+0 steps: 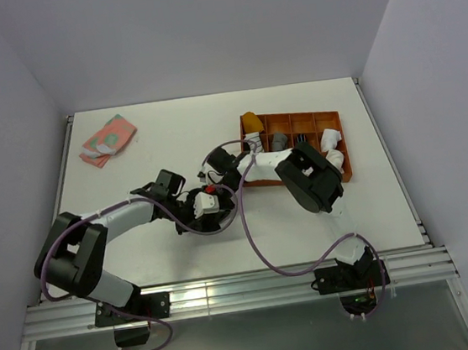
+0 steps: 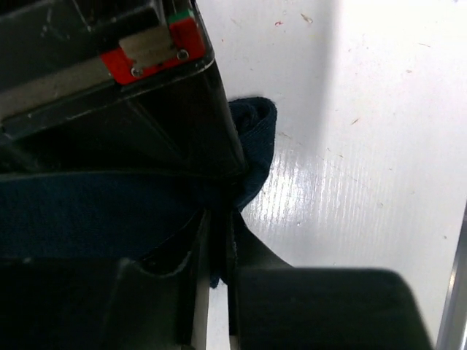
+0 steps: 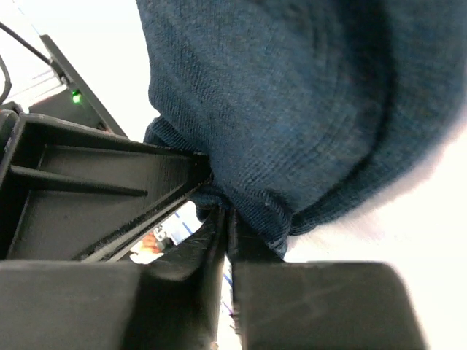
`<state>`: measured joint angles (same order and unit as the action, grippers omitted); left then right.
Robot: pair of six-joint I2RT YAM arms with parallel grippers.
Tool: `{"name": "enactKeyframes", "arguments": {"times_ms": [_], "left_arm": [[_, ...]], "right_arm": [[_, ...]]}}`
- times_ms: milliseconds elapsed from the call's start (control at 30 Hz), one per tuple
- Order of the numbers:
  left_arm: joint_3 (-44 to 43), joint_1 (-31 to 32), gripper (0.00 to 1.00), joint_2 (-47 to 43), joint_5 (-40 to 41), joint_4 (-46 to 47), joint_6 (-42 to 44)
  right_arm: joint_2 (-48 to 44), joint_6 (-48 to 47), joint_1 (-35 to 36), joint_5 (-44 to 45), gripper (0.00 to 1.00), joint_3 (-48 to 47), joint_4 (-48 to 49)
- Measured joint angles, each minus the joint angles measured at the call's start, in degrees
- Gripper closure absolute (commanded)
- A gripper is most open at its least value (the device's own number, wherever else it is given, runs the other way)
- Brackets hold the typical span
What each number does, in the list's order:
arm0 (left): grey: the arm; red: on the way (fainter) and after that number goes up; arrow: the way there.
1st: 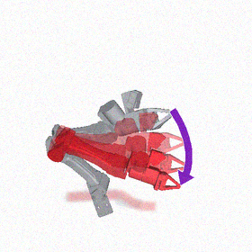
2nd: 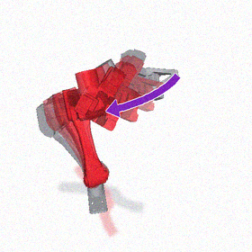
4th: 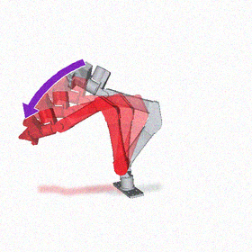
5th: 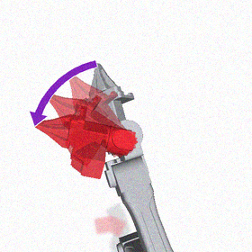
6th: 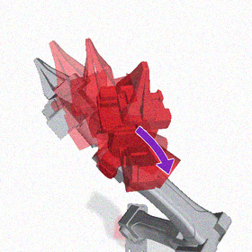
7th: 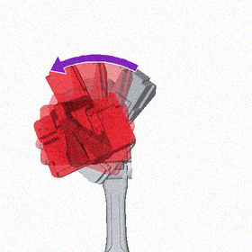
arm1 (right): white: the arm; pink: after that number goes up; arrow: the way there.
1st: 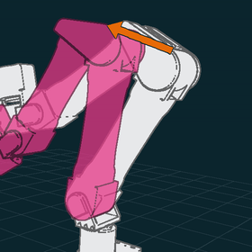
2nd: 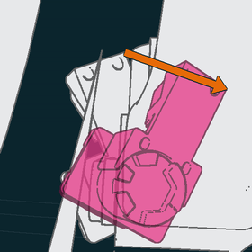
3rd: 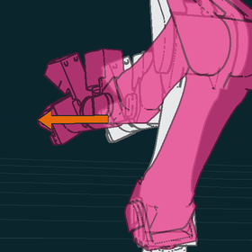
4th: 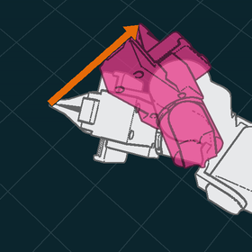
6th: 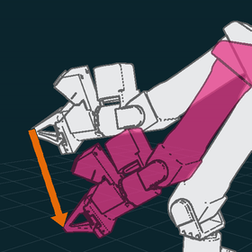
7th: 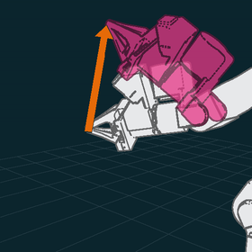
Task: Roll the socks
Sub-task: Roll the sock at the center of the board.
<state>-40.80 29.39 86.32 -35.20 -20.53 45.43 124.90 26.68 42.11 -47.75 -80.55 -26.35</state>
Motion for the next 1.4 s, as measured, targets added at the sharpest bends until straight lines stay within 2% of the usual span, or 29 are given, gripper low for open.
{"name": "enactKeyframes", "arguments": {"times_ms": [100, 233, 333, 600, 767, 967, 1233, 1400], "left_arm": [[-1.62, -0.04, 0.99, 1.29, -0.83, -2.58, 1.22], [-3.15, -0.04, 1.00, 2.60, -2.60, -6.03, 2.82], [-4.52, -0.07, 1.00, 3.89, -4.20, -10.14, 4.46], [-6.95, -4.50, 1.00, 7.52, -8.92, -21.42, 9.31], [-12.76, -8.33, 1.00, 14.84, -11.58, -30.40, 13.33], [-19.50, -10.84, 1.00, 23.67, -13.68, -41.51, 19.56], [-25.75, -10.97, 1.00, 33.24, -14.05, -52.81, 24.04], [-27.02, -10.97, 1.00, 36.70, -14.05, -56.39, 24.20]], "right_arm": [[-1.22, 1.01, 0.00, 2.03, 0.70, 0.79, 0.35], [-5.25, 2.47, 0.28, 7.26, 0.62, 3.56, 1.90], [-9.57, 3.45, 0.24, 14.36, 0.59, 6.78, 3.93], [-23.19, 8.20, 0.22, 28.46, 0.59, 19.12, 12.57], [-32.20, 8.52, 1.42, 36.61, 0.59, 28.96, 18.49], [-39.56, 2.16, 10.84, 48.13, 0.58, 31.98, 22.97], [-40.83, -9.46, 20.35, 50.88, 0.58, 32.37, 29.40], [-36.68, -14.86, 24.11, 49.72, 0.58, 31.56, 31.91]]}}
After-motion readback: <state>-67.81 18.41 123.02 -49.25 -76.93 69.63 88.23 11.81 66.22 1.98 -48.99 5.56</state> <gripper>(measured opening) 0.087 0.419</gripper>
